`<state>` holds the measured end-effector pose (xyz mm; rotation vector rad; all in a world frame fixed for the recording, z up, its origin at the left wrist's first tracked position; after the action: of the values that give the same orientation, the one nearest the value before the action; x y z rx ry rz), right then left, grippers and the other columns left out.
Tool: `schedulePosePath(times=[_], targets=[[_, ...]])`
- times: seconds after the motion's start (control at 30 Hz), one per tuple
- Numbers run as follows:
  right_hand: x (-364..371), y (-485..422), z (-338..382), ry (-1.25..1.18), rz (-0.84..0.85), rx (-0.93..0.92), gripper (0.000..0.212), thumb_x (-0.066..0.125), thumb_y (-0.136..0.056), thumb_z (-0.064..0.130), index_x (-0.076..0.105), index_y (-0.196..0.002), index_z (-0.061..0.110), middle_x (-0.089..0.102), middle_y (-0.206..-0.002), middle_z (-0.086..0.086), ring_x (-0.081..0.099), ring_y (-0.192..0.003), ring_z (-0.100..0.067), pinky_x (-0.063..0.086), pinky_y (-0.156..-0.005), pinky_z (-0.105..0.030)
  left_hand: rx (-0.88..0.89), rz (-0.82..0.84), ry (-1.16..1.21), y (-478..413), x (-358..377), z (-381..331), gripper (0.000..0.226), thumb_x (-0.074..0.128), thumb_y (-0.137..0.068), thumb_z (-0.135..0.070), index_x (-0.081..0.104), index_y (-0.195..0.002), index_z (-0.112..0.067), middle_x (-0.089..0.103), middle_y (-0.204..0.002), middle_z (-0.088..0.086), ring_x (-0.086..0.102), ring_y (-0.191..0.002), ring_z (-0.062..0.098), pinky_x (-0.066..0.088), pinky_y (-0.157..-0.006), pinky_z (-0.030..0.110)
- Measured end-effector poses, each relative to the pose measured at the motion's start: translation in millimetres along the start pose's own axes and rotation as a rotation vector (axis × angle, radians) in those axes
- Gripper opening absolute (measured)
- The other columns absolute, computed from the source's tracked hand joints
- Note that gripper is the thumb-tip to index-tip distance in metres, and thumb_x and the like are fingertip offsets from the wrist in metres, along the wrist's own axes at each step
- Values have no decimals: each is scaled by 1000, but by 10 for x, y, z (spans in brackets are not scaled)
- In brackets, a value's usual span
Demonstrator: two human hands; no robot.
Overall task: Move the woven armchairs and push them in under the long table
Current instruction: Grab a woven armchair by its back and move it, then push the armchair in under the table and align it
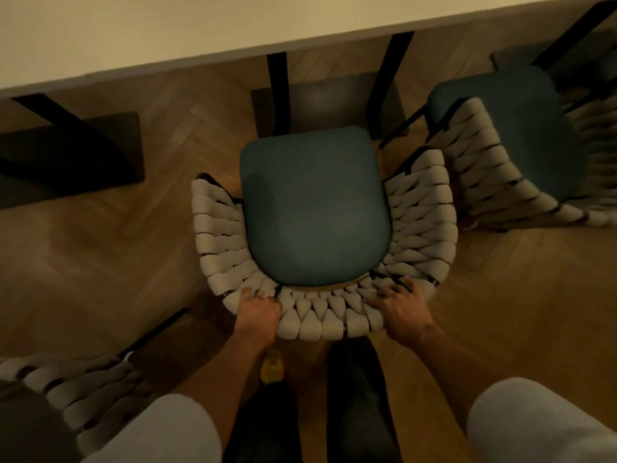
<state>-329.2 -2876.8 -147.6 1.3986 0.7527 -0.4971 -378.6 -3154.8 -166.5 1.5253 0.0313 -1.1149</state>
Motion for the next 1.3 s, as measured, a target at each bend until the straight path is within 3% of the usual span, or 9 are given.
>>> schedulePosePath(times=[0.37, 0.77, 0.83, 0.93, 1.07, 1.13, 1.23, 1.3], targets=[[-290, -409, -689, 28, -1, -53, 64, 65, -88, 33, 45, -147, 47, 54, -145, 5, 44, -139, -28, 6, -120, -57, -50, -10, 65, -449, -487, -122, 48, 61, -90, -27, 55, -137, -32, 63, -132, -5, 52, -126, 20, 22, -117, 50], [-340, -453, -725, 24, 33, -88, 64, 67, -86, 28, 47, -146, 41, 57, -141, 3, 46, -136, -28, 7, -121, -56, -157, -72, 195, -371, -588, -109, 40, 56, -95, -29, 59, -135, -33, 63, -132, -4, 54, -126, 18, 18, -121, 42], [-402, -384, -697, 8, 47, -95, 60, 64, -86, 23, 50, -143, 35, 58, -140, 3, 47, -136, -26, 10, -122, -53, -171, -93, 252, -210, -614, -124, 45, 57, -95, -24, 55, -139, -33, 58, -139, -1, 49, -131, 20, 12, -124, 42], [-517, -233, -565, 13, 121, -73, 54, 63, -86, 19, 53, -138, 24, 57, -140, -3, 47, -134, -29, 27, -118, -52, -170, -151, 335, 137, -634, -132, 62, 62, -91, -21, 44, -150, -33, 41, -156, 3, 35, -146, 22, 7, -127, 43], [-656, -63, -331, 21, 138, -26, 49, 60, -87, 24, 52, -135, 19, 57, -138, -6, 50, -132, -31, 36, -114, -52, -176, -210, 553, 593, -585, -124, 76, 62, -89, -20, 31, -156, -38, 18, -168, -1, 15, -155, 20, 23, -123, 46], [-751, 10, -142, 17, 106, -41, 47, 56, -89, 26, 52, -136, 23, 59, -137, -3, 55, -128, -28, 43, -107, -48, -200, -204, 675, 825, -508, -107, 74, 60, -90, -19, 31, -156, -40, 12, -169, -7, 20, -153, 21, 32, -118, 48], [-985, 95, 322, -9, 33, -148, 45, 54, -92, 25, 51, -136, 21, 61, -133, -6, 60, -120, -31, 51, -96, -46, -310, -154, 895, 1170, -257, 4, 60, 56, -94, -21, 44, -151, -35, 31, -163, -8, 44, -139, 20, 44, -110, 43], [-1123, 127, 703, -36, 7, -221, 44, 56, -92, 25, 52, -136, 18, 60, -133, -7, 61, -117, -33, 52, -93, -46, -395, -132, 1012, 1416, 17, 121, 53, 54, -96, -25, 47, -148, -34, 47, -152, -6, 49, -134, 18, 47, -107, 39]])
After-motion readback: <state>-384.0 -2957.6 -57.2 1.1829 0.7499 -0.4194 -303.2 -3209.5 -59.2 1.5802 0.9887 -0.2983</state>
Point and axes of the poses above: each hand's wrist, its own y-axis away from the middle knuckle, its own x-axis out of the palm, z = x × y, the point moved 6 cm from there along -y, towards the middle knuckle
